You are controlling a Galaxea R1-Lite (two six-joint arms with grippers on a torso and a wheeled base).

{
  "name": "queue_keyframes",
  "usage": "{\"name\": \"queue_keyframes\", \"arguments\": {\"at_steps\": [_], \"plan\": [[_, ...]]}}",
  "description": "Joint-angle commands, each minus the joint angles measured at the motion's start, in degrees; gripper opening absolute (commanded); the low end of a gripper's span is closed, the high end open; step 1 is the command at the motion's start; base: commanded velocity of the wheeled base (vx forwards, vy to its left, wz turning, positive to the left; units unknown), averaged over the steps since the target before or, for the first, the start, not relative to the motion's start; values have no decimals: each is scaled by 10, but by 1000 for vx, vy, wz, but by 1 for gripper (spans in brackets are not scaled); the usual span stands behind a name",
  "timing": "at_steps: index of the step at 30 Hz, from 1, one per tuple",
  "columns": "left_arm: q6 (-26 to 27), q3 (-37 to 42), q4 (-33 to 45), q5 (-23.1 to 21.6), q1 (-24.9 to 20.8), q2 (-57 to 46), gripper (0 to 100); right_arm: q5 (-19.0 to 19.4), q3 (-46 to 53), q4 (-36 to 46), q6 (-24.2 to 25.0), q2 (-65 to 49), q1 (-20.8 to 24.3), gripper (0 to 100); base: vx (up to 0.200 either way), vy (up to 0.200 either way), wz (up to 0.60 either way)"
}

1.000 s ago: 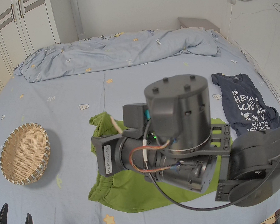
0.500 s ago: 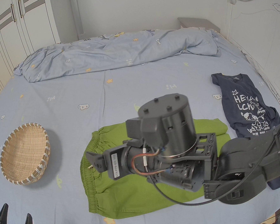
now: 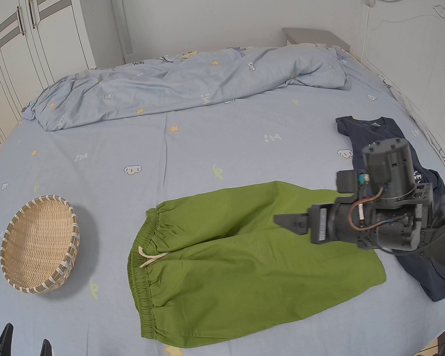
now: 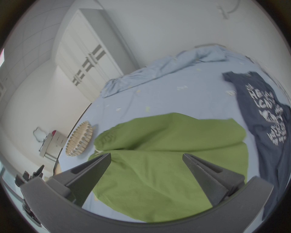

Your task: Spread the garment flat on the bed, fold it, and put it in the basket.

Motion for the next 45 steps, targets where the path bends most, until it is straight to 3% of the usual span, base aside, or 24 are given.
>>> {"name": "queue_keyframes", "arguments": {"at_steps": [1,14,15,16,17,18,19,20,21,23,24,25,27,28,34,38,41,45], "plan": [[6,10,0,-2,0,-9,100,54,102,-2,30,-92,-103,100,0,0,0],[21,10,-8,-4,0,-9,100,63,116,-2,33,-97,-130,100,0,0,0],[14,-41,-45,-2,-1,0,100,64,116,-2,33,-96,-132,100,0,0,0],[-21,-157,-82,5,-9,35,100,64,115,-3,33,-95,-132,100,0,0,0],[-49,-221,-93,9,-15,61,100,65,116,-3,33,-94,-132,100,0,0,0],[-140,-375,-83,22,-34,130,100,65,116,-3,33,-92,-133,100,0,0,0],[-209,-480,-10,19,-51,184,100,65,116,-3,33,-88,-133,100,0,0,0],[-209,-480,-10,19,-51,184,100,65,116,-3,33,-88,-133,100,0,0,0],[-189,-487,120,-44,-55,239,100,65,122,-2,33,-89,-132,100,0,0,0],[-173,-450,209,-136,-58,283,100,65,132,-3,33,-90,-135,100,0,0,0],[-173,-450,209,-136,-58,283,100,65,132,-3,33,-90,-135,100,0,0,0],[-194,-403,213,-214,-59,331,100,66,139,0,34,-94,-150,100,0,0,0],[-213,-382,206,-239,-58,357,100,67,142,1,34,-96,-157,100,0,0,0],[-248,-354,162,-275,-53,427,100,68,146,2,34,-102,-166,100,0,0,0],[-255,-272,4,-359,-59,590,100,67,149,3,36,-102,-169,100,0,0,0],[-245,-247,-36,-369,-58,683,100,66,148,3,37,-101,-166,100,0,0,0],[-203,-222,-101,-384,-33,835,100,67,146,1,36,-97,-166,100,0,0,0],[-141,-184,-186,-396,1,939,100,65,137,-1,36,-85,-152,100,0,0,0]]}}
